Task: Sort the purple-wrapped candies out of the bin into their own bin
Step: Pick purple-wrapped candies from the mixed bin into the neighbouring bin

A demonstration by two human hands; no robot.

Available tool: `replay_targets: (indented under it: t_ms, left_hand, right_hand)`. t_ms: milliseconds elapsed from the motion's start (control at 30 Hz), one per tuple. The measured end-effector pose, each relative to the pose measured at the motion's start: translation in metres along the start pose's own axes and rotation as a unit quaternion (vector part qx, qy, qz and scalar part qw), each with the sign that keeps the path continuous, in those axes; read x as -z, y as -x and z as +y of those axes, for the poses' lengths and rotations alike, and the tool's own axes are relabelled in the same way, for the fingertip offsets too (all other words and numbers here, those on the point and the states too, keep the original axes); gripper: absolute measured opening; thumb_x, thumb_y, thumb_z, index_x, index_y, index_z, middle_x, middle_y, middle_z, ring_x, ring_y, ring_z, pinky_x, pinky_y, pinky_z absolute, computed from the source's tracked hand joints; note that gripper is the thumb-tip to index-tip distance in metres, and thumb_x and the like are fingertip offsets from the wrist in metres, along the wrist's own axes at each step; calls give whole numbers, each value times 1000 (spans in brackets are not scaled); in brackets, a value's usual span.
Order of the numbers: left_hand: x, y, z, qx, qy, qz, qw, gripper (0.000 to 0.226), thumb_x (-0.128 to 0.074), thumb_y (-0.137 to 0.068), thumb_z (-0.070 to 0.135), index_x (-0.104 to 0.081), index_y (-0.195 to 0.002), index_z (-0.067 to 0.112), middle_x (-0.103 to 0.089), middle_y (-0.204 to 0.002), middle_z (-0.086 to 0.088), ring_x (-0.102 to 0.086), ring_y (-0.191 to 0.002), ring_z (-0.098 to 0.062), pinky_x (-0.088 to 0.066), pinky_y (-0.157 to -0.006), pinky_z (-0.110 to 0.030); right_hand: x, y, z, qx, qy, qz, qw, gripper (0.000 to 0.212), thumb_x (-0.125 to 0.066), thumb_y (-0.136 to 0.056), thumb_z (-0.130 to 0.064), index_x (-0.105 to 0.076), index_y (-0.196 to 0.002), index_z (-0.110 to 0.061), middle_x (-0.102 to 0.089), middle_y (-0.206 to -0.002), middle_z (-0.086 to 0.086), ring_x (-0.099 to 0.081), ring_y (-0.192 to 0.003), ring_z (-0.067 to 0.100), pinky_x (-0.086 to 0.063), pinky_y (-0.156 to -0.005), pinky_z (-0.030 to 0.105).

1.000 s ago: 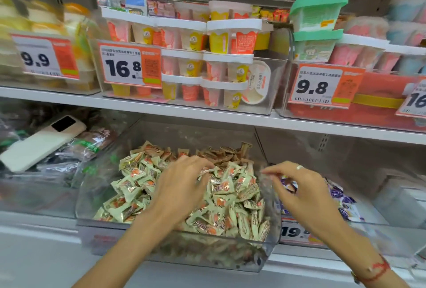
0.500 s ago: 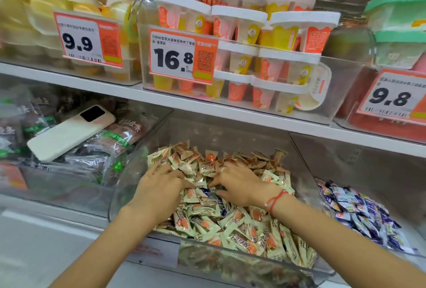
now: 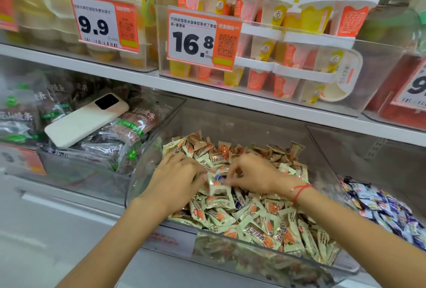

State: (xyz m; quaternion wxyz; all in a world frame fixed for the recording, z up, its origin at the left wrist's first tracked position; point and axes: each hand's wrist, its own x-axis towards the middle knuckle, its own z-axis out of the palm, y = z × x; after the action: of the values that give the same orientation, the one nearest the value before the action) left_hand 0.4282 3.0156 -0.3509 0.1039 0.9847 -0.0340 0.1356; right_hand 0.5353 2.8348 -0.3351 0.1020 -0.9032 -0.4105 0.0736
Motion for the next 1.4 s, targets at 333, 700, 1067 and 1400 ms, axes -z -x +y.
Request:
replay_targets:
  t_ms: [333, 700, 1067, 1400]
  left_hand:
    - [11, -4, 25, 68, 469, 62, 878, 20, -63, -88, 36, -66, -106, 30, -71, -100, 9, -67, -88, -4, -55, -83, -29]
    - [9, -2, 29, 69, 258, 90, 959, 38, -48, -91, 54, -59, -123, 39, -55, -129, 18, -49, -113, 7, -41, -96, -27]
    - [14, 1, 22, 151, 362, 140, 909, 16, -65, -87, 35, -63, -102, 33, -63, -91, 20, -60, -84, 3, -54, -82, -37]
    - [9, -1, 23, 155, 316, 108, 930, 28, -67, -86, 39, -66, -111, 27, -65, -90, 19, -62, -78, 4, -52, -78, -30]
  right_hand:
    - [18, 49, -34, -84, -385, 156, 906, 10, -70, -85, -22, -69, -89, -13, -74, -88, -1, -71, -83, 12, -58, -75, 25]
    - [33, 48, -33, -100, -440, 191, 872, 26, -78, -77, -8, -67, -100, -9, -76, -83, 1, -72, -75, 14, -55, -67, 18]
    - [17, 32, -6, 38, 71, -80, 993, 28, -68, -86, -30, -66, -114, -29, -62, -117, -15, -48, -103, 1, -42, -94, 28]
    - [24, 52, -6, 44, 222, -209, 951, 69, -66, -79, -32, -39, -142, -38, -36, -146, -6, -28, -133, 16, -37, -105, 36]
